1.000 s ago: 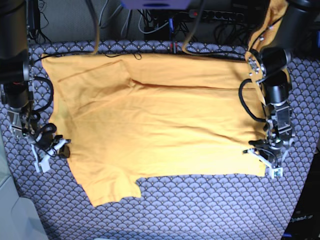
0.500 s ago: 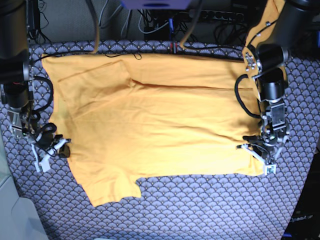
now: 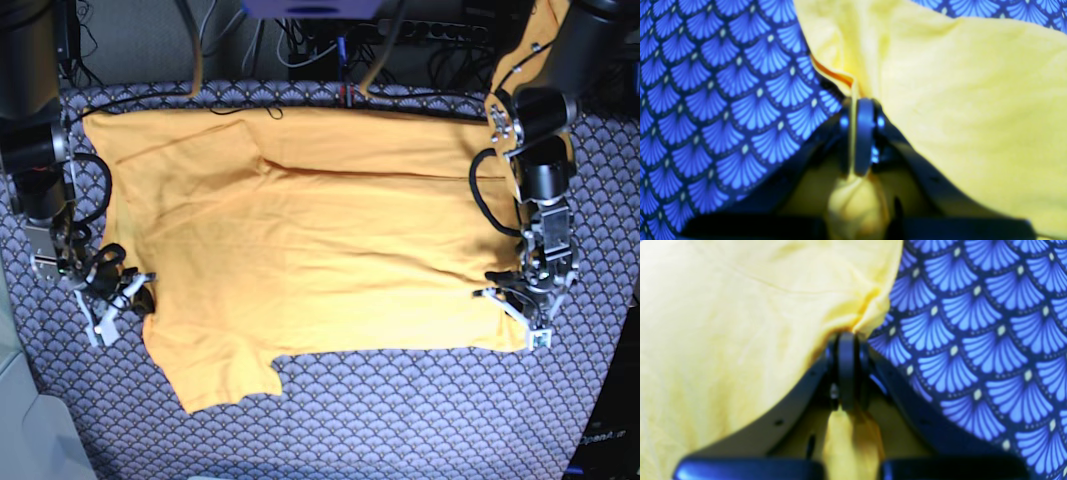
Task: Fold the T-shirt properly
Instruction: 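Lift both side edges of the shirt with both grippers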
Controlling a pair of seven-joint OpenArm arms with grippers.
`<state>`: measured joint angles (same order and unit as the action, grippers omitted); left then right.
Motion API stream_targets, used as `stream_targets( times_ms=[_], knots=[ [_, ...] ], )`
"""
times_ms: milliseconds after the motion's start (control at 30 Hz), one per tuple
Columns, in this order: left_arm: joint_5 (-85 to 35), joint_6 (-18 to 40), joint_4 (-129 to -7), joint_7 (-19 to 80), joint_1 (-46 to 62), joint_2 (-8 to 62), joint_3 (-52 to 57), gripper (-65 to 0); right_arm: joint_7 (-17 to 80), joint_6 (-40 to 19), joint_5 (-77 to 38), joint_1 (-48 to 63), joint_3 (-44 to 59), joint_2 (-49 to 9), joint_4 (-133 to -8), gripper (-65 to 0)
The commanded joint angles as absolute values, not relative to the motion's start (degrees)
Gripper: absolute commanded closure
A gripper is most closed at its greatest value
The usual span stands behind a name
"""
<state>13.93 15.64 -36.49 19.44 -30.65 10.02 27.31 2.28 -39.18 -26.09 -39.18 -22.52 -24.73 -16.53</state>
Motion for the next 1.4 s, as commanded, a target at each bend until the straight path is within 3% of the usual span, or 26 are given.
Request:
stream_targets(
  times_ms=[0,633,733,867,967,1100,1367],
  knots=[
    [13.76,15.60,-37.41,18.24,-32.57,10.68,27.30,0.0,2.07,-40.00,-26.68,-40.66,-22.20,-25.36,-17.19,0.0],
    [13.85,15.69,-37.41,18.24,-31.87,10.68,27.12,0.0,1.80,-39.34,-26.68,-42.15,-20.00,-26.77,-17.19,-0.2],
    [13.93,15.69,-37.41,18.24,-31.87,10.68,27.30,0.0,1.80,-39.34,-26.68,-42.15,-20.00,-26.77,-17.19,-5.6],
    [13.85,15.69,-37.41,18.24,-31.87,10.68,27.21,0.0,1.80,-39.60,-26.77,-41.98,-19.91,-26.77,-17.19,-19.0],
    [13.93,15.69,-37.41,18.33,-31.87,10.68,27.21,0.0,1.71,-39.69,-26.77,-41.80,-18.24,-26.77,-17.19,-25.2],
    [14.02,15.69,-37.41,18.33,-31.87,10.68,27.38,0.0,1.89,-39.69,-26.77,-41.71,-12.88,-26.77,-17.19,-26.9],
    [14.02,15.69,-37.41,18.33,-31.87,10.77,27.47,0.0,1.98,-39.69,-26.51,-40.48,-12.18,-25.71,-16.92,-26.9]
  ],
)
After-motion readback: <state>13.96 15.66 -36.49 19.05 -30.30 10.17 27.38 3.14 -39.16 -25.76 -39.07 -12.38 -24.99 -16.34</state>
